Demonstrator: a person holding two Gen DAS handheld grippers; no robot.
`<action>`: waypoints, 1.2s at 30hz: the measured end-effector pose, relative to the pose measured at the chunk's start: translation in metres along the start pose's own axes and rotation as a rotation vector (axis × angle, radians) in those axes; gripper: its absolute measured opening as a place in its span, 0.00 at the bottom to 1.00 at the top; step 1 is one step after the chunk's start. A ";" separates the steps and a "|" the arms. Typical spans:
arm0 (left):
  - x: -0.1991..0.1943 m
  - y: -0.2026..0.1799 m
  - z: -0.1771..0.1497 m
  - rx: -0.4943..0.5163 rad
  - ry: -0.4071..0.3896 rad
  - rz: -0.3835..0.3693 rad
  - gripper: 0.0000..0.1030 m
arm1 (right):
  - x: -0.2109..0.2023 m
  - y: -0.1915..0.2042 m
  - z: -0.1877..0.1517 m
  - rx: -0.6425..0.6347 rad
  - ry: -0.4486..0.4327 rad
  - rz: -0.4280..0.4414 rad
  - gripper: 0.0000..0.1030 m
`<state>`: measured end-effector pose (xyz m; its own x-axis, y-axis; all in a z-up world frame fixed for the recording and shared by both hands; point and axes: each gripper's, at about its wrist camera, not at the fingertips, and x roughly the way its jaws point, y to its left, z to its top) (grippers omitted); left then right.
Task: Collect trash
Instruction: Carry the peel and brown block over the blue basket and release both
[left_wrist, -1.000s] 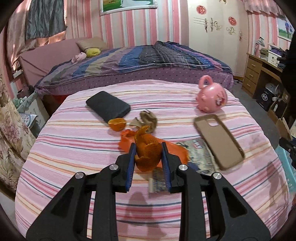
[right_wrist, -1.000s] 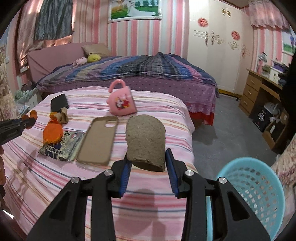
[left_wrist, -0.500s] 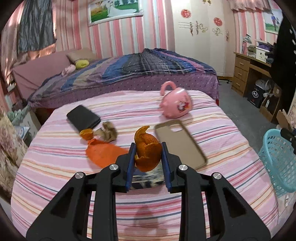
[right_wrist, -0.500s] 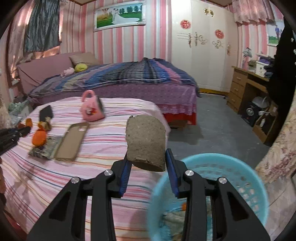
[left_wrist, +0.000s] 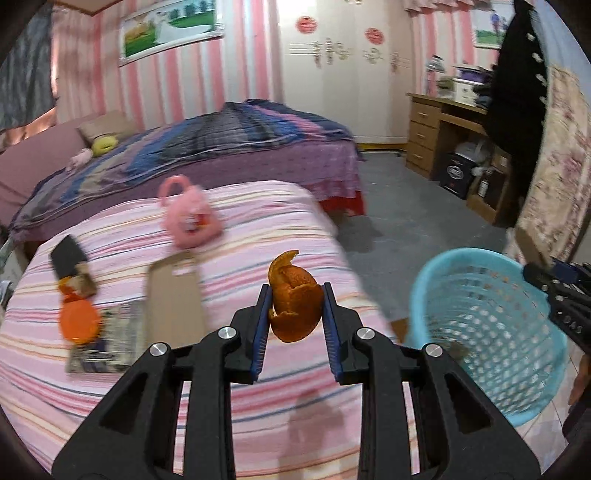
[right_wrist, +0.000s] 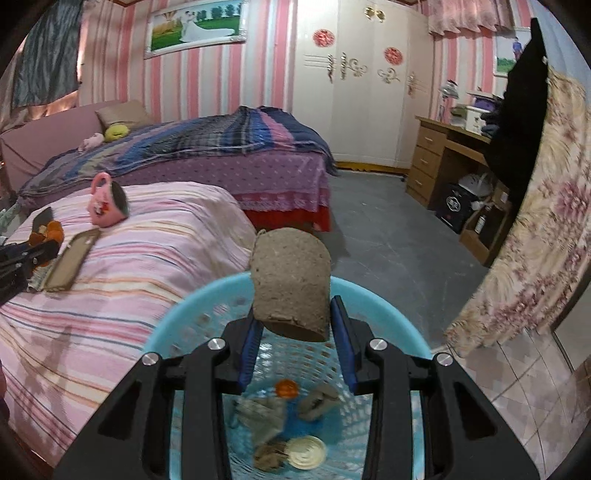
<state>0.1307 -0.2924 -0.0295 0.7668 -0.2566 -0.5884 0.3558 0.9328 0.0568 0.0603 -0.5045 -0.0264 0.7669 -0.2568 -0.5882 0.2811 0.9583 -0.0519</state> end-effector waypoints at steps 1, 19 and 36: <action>0.002 -0.012 0.000 0.012 0.000 -0.012 0.25 | 0.000 -0.004 -0.001 0.003 0.002 -0.006 0.36; 0.016 -0.112 0.002 0.110 0.003 -0.149 0.69 | 0.003 -0.055 -0.019 0.105 0.005 -0.051 0.36; 0.010 -0.032 0.003 0.050 -0.017 -0.029 0.95 | 0.002 -0.036 -0.018 0.076 -0.023 -0.074 0.48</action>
<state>0.1283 -0.3257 -0.0345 0.7648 -0.2877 -0.5764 0.4038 0.9113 0.0808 0.0417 -0.5379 -0.0401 0.7554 -0.3298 -0.5663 0.3793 0.9247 -0.0325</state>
